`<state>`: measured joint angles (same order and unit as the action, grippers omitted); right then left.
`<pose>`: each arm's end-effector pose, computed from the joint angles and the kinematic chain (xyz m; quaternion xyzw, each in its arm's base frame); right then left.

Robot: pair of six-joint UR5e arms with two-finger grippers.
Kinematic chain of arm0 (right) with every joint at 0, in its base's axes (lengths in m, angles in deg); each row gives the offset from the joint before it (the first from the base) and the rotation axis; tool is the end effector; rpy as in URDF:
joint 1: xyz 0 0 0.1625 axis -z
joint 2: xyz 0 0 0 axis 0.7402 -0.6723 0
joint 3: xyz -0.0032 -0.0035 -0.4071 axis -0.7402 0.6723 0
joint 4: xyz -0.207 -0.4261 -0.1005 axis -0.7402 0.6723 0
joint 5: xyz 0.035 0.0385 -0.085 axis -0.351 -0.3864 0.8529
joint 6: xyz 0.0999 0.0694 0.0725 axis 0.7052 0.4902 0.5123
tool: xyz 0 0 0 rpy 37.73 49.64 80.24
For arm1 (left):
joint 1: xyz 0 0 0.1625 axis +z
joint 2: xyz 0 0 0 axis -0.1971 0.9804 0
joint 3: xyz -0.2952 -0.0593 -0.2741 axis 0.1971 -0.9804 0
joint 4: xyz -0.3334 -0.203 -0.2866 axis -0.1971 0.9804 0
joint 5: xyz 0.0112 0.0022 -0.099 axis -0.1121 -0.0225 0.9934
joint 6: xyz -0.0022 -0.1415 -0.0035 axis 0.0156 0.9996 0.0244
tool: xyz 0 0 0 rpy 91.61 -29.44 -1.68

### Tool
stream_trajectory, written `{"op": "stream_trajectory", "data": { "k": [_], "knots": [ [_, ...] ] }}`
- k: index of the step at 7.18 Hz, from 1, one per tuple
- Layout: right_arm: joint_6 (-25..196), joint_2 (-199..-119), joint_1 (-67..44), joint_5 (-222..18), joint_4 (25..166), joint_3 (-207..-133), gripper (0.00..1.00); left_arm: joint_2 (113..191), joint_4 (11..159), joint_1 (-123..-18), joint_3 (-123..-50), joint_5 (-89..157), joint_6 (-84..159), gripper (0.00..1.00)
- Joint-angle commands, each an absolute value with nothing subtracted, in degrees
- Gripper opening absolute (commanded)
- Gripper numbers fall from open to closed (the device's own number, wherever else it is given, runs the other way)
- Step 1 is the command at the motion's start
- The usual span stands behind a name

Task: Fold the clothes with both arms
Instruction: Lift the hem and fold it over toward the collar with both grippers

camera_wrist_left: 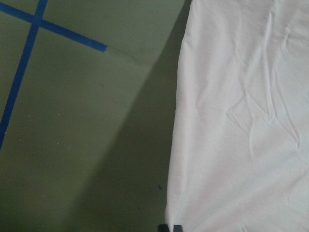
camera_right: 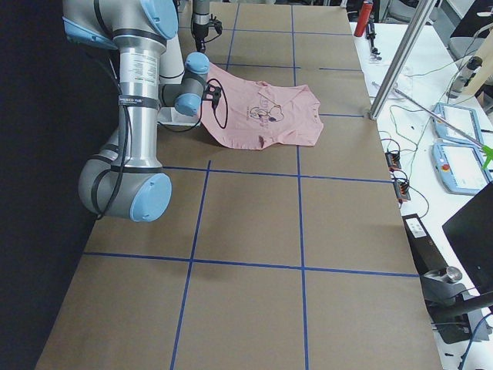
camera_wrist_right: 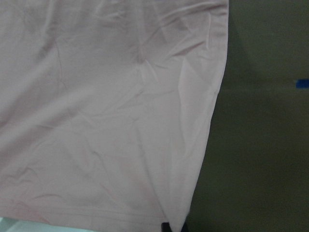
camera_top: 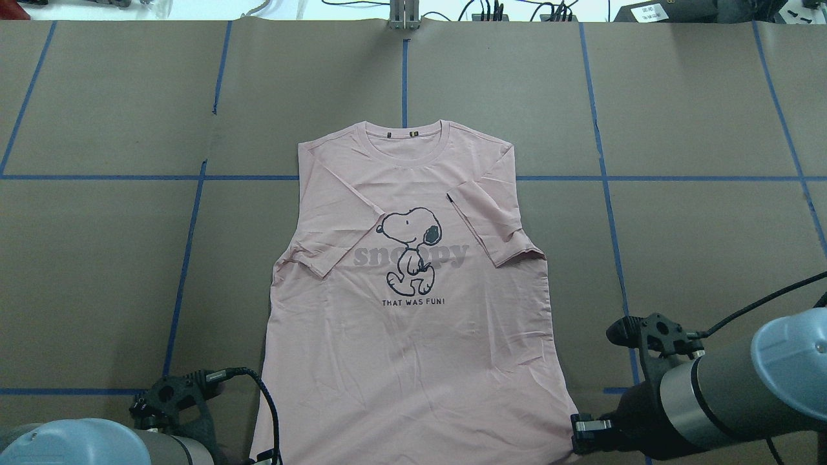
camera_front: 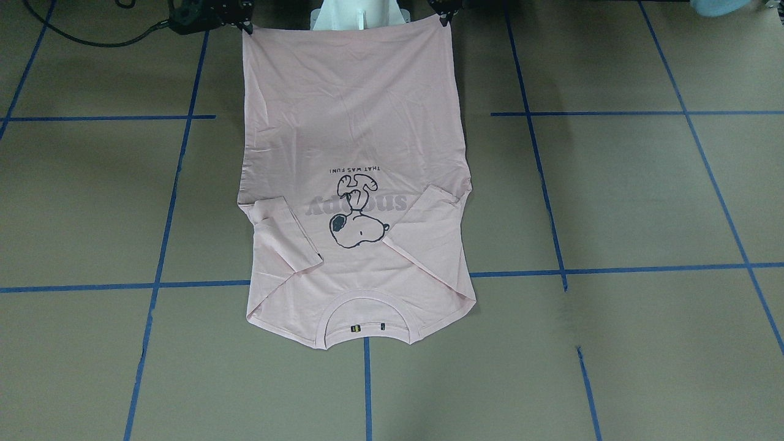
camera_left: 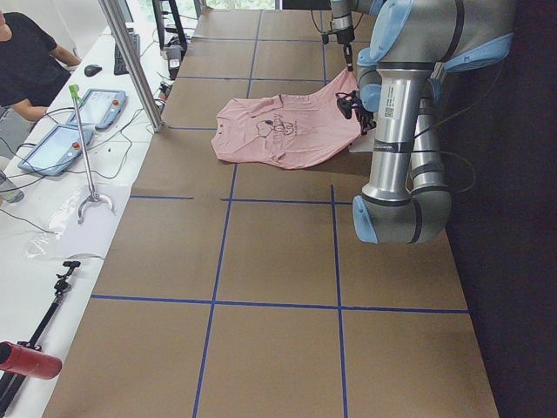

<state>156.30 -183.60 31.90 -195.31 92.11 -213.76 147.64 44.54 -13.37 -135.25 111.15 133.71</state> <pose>-0.4350 -0.1965 0.2316 -0.1167 -0.5091 -0.0176 0.8526 0.4724 -0.1282 0.1446 -0.1379 0.4113 -0.1447 0.8893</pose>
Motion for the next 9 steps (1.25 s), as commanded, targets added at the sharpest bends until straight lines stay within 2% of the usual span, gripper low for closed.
{"op": "stream_trajectory", "data": {
  "k": [1, 2, 4, 6, 9],
  "knots": [
    [150.57, -178.92, 24.33, -195.45, 92.04, -210.66, 0.0, 149.27, 44.42, -18.96, -134.9, 111.22, 131.77, 0.0],
    [149.32, -178.02, 20.37, -195.36, 91.87, -209.07, 0.0, 149.8, 44.42, -24.84, -133.59, 111.22, 125.84, 0.0],
    [146.76, -169.71, 12.46, -195.45, 91.87, -201.02, 0.0, 153.83, 44.51, -36.63, -125.72, 112.87, 118.42, 0.0],
    [146.67, -158.56, 8.75, -194.92, 91.87, -189.35, 0.0, 159.27, 44.77, -43.59, -118.14, 113.32, 115.51, 0.0],
    [139.48, -150.78, 1.01, -194.75, 91.69, -177.28, 0.0, 160.62, 54.92, -50.2, -106.2, 113.24, 108.73, 0.0]
  ]
}}
